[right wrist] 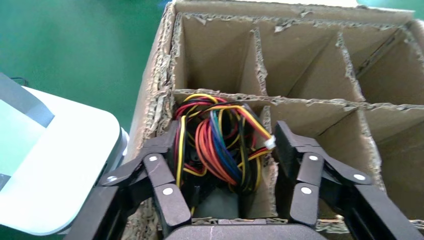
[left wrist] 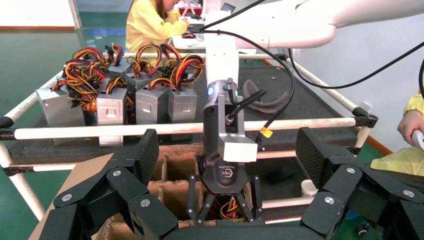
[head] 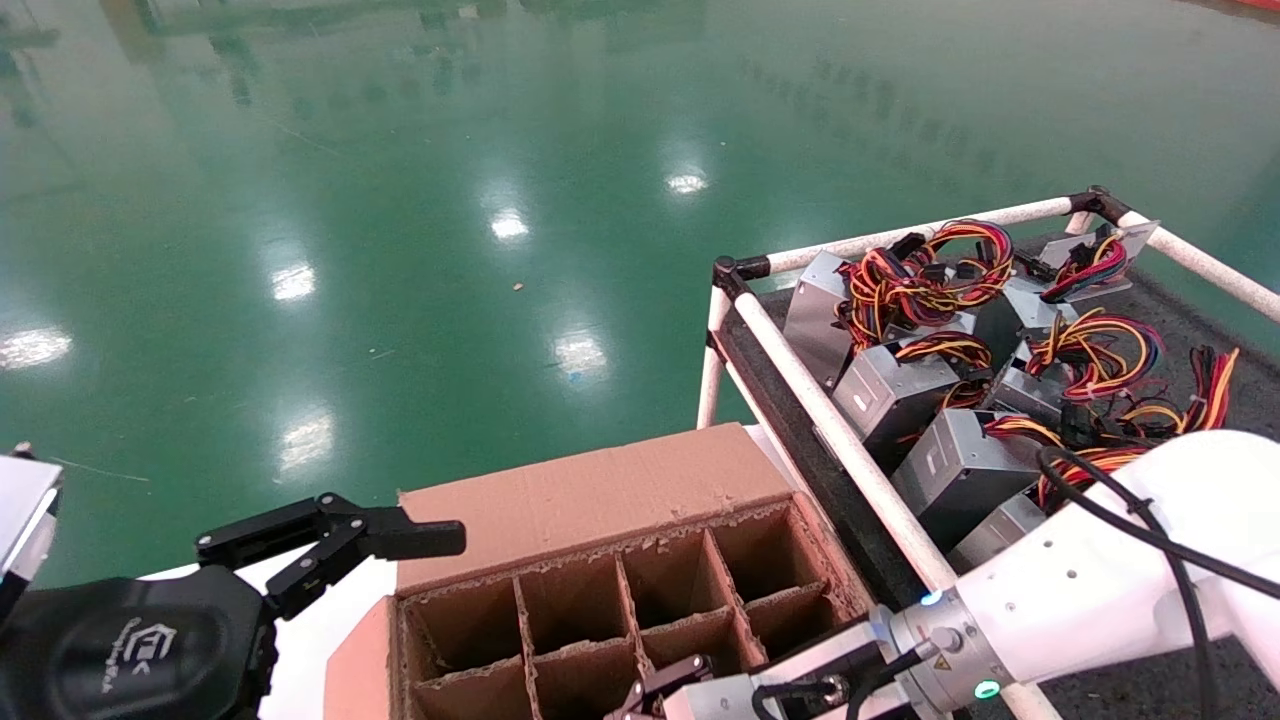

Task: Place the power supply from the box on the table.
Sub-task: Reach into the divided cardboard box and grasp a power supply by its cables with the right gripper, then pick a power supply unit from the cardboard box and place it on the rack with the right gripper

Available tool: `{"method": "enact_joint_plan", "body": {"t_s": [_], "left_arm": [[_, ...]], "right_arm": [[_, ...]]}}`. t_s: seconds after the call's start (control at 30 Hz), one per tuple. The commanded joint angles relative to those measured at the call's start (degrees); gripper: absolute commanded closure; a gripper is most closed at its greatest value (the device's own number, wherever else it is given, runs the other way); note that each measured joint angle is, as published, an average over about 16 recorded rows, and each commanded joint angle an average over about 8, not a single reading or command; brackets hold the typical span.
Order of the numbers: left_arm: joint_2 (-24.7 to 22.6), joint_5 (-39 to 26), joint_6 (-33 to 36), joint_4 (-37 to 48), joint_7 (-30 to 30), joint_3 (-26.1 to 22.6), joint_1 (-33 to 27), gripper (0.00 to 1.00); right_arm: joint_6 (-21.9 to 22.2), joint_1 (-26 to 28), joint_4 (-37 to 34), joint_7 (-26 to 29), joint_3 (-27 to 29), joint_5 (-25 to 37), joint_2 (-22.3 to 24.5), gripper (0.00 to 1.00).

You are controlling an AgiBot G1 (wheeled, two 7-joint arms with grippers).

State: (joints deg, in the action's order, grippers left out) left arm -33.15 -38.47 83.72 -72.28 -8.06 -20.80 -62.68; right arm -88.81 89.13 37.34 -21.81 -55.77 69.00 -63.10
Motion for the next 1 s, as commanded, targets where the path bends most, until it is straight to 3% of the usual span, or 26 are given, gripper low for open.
{"method": "enact_joint_plan", "body": {"t_s": [0.03,0.7,1.0], "left_arm": [[0.0,0.0,0.0,0.0,0.0,0.0,0.0,0.0],[0.0,0.0,0.0,0.0,0.0,0.0,0.0,0.0],[0.0,0.0,0.0,0.0,0.0,0.0,0.0,0.0]], "right_arm": [[0.1,-0.2,0.0,-0.1,-0.2,0.0,0.0,1.0],[0.4,-0.8,-1.0,0.3,0.5,-3.1,0.8,1.0],[-1.1,-1.1,-0.5,5.0,2.9,-10.0,3.1,1.0]]}}
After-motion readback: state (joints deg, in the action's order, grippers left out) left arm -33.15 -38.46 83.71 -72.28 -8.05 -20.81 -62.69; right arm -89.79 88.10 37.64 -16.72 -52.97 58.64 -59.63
